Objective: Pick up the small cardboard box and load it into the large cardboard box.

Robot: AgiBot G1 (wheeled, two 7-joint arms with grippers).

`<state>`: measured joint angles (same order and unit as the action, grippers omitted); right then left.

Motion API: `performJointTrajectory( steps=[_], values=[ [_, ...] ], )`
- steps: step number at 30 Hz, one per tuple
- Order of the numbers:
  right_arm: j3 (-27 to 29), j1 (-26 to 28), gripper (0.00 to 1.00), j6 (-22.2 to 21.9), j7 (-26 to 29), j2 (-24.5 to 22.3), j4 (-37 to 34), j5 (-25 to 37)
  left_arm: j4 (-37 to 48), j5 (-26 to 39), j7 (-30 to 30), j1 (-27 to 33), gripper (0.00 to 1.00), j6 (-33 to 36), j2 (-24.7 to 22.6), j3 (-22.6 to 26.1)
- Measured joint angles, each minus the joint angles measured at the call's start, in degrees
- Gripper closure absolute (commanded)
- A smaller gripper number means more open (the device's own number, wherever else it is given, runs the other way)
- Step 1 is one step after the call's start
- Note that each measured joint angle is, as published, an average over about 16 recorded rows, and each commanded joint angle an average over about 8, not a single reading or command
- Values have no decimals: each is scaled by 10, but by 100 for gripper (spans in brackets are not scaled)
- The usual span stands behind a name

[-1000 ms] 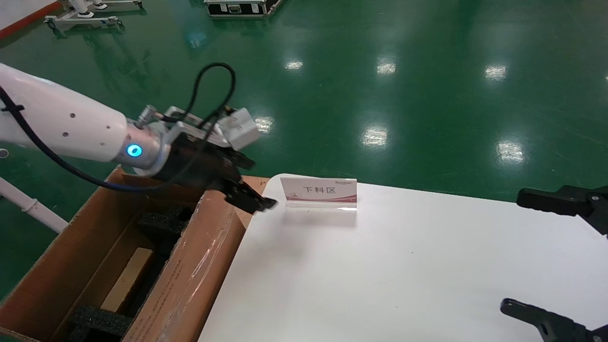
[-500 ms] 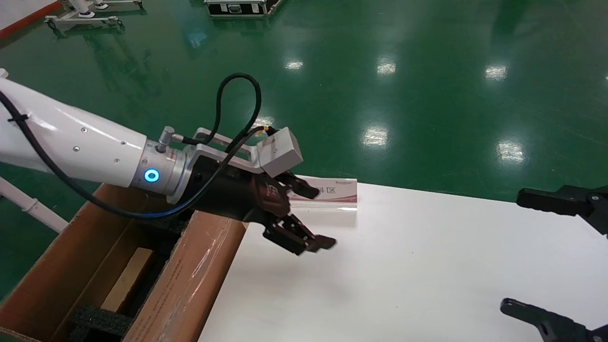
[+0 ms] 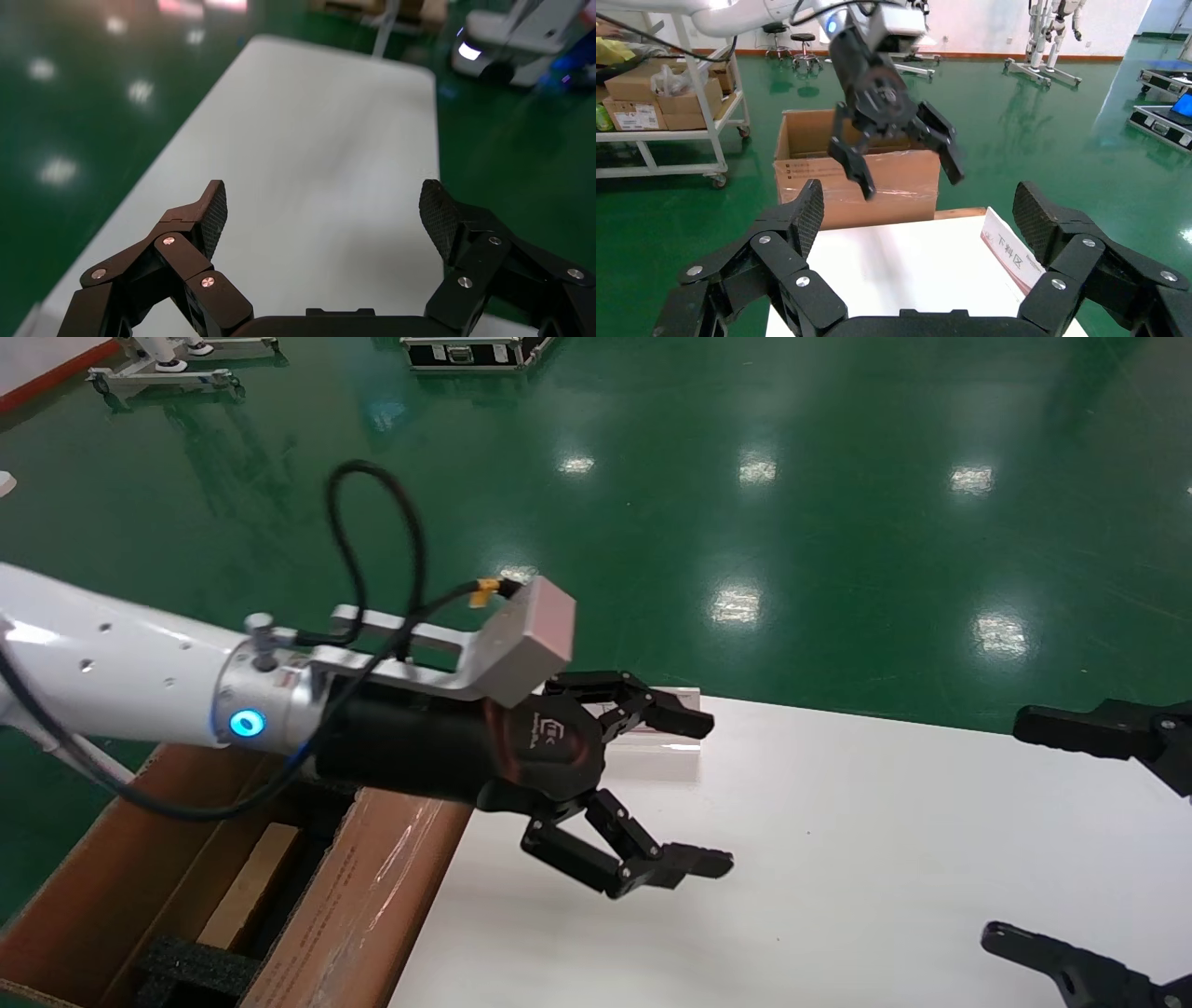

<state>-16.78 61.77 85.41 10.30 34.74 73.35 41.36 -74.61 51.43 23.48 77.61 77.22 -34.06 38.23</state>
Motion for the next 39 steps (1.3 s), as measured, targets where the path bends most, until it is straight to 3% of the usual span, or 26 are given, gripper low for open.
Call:
performJointTrajectory(
  steps=[8, 15, 39],
  values=[
    [1, 0, 0, 1, 1, 1, 0, 1, 7, -60, -80, -101, 0, 53, -6, -140],
    [3, -1, 0, 1, 2, 1, 1, 2, 10, -90, -120, -150, 0, 80, -9, -208],
    [7, -2, 0, 3, 4, 3, 2, 5, 11, -97, -128, -161, 0, 85, -9, -222]
  ],
)
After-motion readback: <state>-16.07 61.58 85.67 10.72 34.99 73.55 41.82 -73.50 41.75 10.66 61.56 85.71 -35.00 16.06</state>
